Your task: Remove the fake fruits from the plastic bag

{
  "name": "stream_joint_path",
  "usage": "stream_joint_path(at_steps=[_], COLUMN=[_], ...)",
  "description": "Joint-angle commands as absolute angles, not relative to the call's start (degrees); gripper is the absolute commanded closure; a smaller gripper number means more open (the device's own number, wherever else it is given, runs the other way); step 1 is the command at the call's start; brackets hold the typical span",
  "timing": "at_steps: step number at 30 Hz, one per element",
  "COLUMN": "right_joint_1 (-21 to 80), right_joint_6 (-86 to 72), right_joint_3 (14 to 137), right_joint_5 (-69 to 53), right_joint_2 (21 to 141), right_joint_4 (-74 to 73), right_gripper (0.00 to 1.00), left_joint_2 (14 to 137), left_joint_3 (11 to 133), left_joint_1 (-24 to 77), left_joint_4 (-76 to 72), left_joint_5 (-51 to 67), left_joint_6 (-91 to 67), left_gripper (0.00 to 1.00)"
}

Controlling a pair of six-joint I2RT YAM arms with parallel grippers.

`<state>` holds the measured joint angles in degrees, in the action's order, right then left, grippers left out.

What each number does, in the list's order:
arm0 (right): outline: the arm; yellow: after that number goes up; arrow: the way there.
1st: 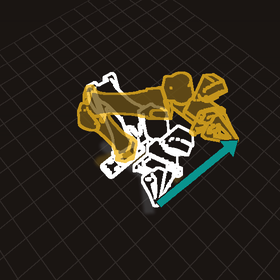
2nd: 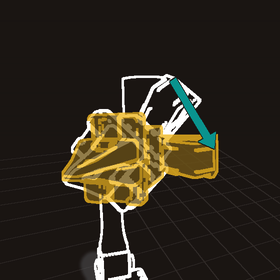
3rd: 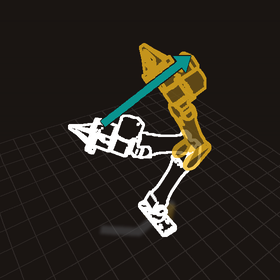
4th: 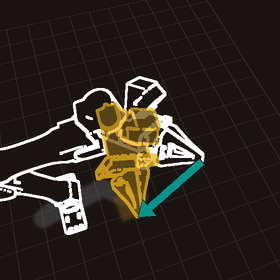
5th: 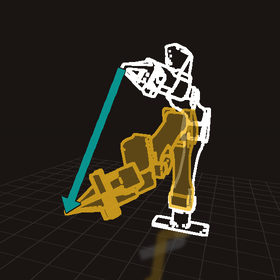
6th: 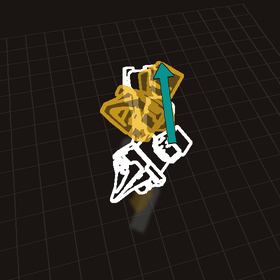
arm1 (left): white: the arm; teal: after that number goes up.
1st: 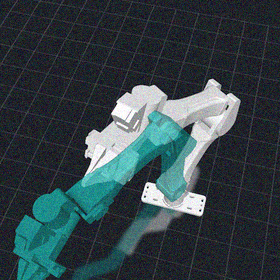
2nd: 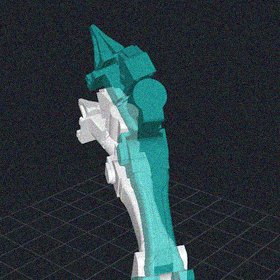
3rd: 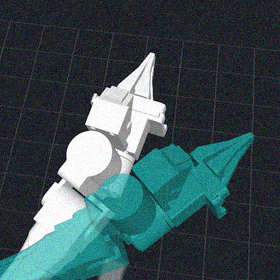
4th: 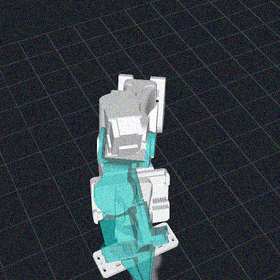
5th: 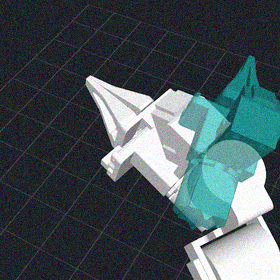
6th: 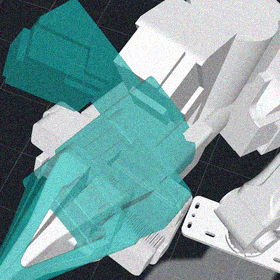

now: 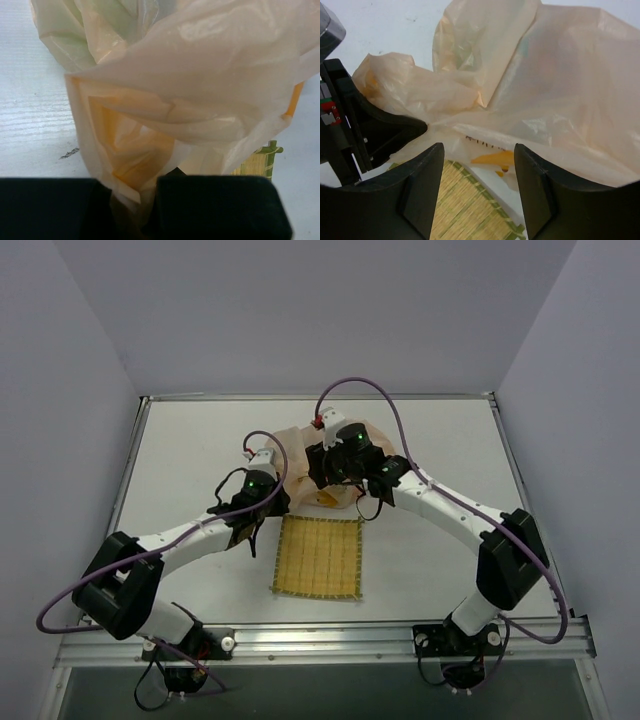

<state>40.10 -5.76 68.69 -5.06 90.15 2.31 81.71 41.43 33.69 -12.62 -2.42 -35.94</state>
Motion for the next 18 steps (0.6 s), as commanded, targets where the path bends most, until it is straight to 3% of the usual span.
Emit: stream_joint_path(at_steps=[1,5,9,12,13,18], right_joint_1=[39.29,39.29,39.38,38.94,38.76,36.74], right_joint_6=[2.81,5.18,7.64,8.35,8.35,7.12], right_joint_3=[73.82,77.51,77.87,79.09,79.62,84.37], right_joint_5=[-10.63,-12.74,-16.52,-17.31,-17.05,-13.45], right_joint_2=[93.32,97.81,99.75,101.68,102.21,105.55], right_joint_4=[2.9,0.62,0.26,0.26,0.26,0.26], right_gripper=[0.46,0.44,0.32,0.31,0.32,0.7], left_joint_2=[79.1,78.49,77.87,78.05,78.05,78.31], left_joint_3=[44.74,44.74,45.0,45.26,45.18,44.48], left_joint_1=[33.93,33.93,33.84,33.84,33.84,33.84], left_joint_4=[-13.1,-12.83,-12.57,-12.3,-12.65,-12.92], left_joint_5=[-2.81,-2.81,-2.99,-2.81,-2.73,-2.99], left_joint_6=[-35.16,-34.72,-34.1,-33.84,-33.84,-33.84], left_gripper=[0.98,0.98,0.98,0.98,0.98,0.98])
